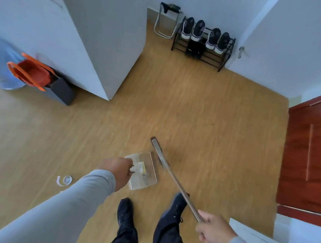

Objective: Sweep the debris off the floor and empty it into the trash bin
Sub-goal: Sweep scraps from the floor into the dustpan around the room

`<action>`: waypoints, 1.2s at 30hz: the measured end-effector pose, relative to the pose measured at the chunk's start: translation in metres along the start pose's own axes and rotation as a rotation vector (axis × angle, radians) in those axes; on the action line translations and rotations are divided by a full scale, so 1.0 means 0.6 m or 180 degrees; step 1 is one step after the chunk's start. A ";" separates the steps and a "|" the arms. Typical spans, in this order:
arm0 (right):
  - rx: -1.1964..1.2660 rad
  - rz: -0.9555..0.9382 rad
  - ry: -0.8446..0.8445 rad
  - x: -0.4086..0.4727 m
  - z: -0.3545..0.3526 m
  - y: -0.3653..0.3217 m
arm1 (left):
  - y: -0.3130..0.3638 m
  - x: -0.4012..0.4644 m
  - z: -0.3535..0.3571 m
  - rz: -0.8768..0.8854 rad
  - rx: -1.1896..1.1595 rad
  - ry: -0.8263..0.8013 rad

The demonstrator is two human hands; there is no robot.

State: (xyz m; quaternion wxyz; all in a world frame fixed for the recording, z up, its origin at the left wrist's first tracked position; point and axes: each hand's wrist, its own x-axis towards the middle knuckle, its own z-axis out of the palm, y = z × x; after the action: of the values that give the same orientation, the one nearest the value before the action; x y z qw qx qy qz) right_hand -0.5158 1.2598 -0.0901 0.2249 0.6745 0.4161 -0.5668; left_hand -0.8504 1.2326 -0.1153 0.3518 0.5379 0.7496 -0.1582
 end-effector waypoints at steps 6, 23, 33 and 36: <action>-0.0815 0.0144 0.0167 0.085 0.020 -0.056 | 0.002 -0.013 0.026 -0.0065 -0.0092 -0.0129; -0.0738 -0.0503 -0.0167 0.006 -0.081 -0.205 | -0.111 -0.371 0.121 -0.2269 -0.2058 0.0939; -0.1192 -0.0511 0.0041 -0.049 0.040 -0.260 | -0.191 -0.538 0.223 -0.2919 -0.2666 0.1309; -0.1331 -0.0503 0.0130 -0.066 0.119 -0.258 | -0.235 -0.586 0.264 -0.2955 -0.2811 0.1319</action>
State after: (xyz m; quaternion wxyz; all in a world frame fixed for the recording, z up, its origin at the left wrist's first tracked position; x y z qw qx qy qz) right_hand -0.6838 1.2780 -0.0444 0.3063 0.5899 0.5805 -0.4703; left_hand -0.8619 0.8382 -0.0015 0.2832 -0.0152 0.9494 0.1349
